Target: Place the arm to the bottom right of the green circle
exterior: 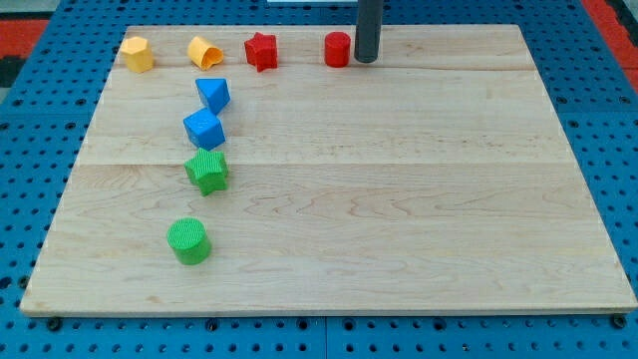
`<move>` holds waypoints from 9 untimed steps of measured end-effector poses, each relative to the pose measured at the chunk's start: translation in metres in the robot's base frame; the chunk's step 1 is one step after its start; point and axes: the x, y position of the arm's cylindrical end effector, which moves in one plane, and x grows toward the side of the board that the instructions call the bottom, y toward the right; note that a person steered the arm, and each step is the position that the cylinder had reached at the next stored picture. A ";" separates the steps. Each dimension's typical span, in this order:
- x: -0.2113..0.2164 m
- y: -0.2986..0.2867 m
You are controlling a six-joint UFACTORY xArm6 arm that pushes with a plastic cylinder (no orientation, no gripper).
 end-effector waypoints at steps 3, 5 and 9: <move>0.006 0.000; 0.049 0.011; 0.361 -0.004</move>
